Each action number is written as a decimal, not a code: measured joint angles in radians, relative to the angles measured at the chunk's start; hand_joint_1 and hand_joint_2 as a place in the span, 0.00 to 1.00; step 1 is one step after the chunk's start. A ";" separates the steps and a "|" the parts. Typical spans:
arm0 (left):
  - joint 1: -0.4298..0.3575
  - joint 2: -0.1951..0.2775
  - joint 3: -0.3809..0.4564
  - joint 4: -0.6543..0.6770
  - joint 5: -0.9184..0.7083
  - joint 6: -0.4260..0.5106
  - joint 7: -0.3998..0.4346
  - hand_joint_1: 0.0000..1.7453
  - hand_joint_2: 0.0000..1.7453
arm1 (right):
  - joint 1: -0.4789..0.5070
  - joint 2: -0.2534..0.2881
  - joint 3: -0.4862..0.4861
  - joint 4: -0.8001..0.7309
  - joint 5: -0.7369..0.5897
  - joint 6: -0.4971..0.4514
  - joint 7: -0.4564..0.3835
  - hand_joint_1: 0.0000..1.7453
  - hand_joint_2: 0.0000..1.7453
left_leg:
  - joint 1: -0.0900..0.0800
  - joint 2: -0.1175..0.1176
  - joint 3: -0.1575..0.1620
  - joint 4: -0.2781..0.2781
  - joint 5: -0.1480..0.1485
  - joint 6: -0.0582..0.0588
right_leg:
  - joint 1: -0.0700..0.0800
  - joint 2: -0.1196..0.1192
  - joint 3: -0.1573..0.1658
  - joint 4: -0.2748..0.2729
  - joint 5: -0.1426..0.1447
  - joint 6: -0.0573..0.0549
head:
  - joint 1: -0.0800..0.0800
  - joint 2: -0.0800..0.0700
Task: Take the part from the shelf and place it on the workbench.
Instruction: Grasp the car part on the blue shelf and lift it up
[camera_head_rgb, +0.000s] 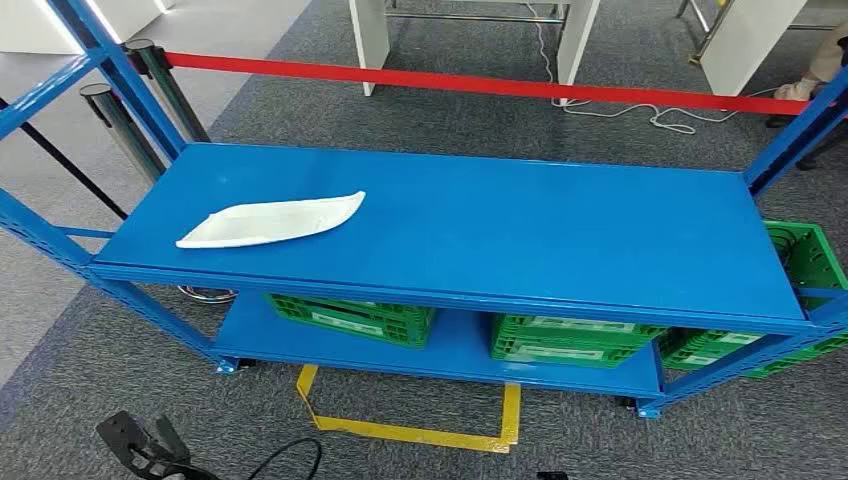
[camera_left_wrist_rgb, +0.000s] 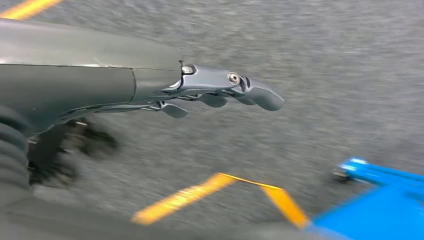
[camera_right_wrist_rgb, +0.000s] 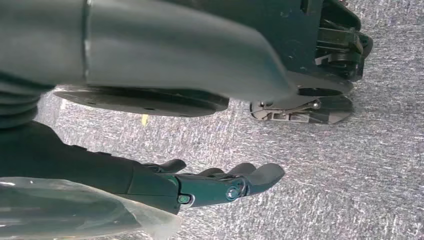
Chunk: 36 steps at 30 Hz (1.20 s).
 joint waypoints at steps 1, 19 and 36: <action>0.001 -0.002 -0.001 -0.016 -0.004 0.005 -0.004 0.00 1.00 | 0.000 0.000 0.000 0.000 0.000 0.000 0.000 0.00 0.00 | 0.000 0.000 0.000 0.000 0.000 0.000 | 0.000 0.000 0.000 0.000 0.000 0.000 | 0.000 0.000; -0.007 -0.083 -0.174 -0.531 -0.214 0.129 -0.111 0.00 1.00 | -0.001 0.011 -0.002 0.003 -0.029 0.010 -0.006 0.00 0.00 | 0.000 0.000 -0.002 0.003 0.000 0.000 | 0.000 0.000 -0.001 0.000 0.000 0.001 | 0.000 0.000; -0.121 -0.119 -0.440 -0.898 -0.610 0.209 -0.169 0.00 1.00 | -0.003 0.031 -0.007 0.004 -0.061 0.063 -0.028 0.00 0.00 | 0.000 0.000 -0.003 0.005 0.000 0.001 | 0.000 0.000 -0.001 0.000 0.002 0.002 | 0.000 0.000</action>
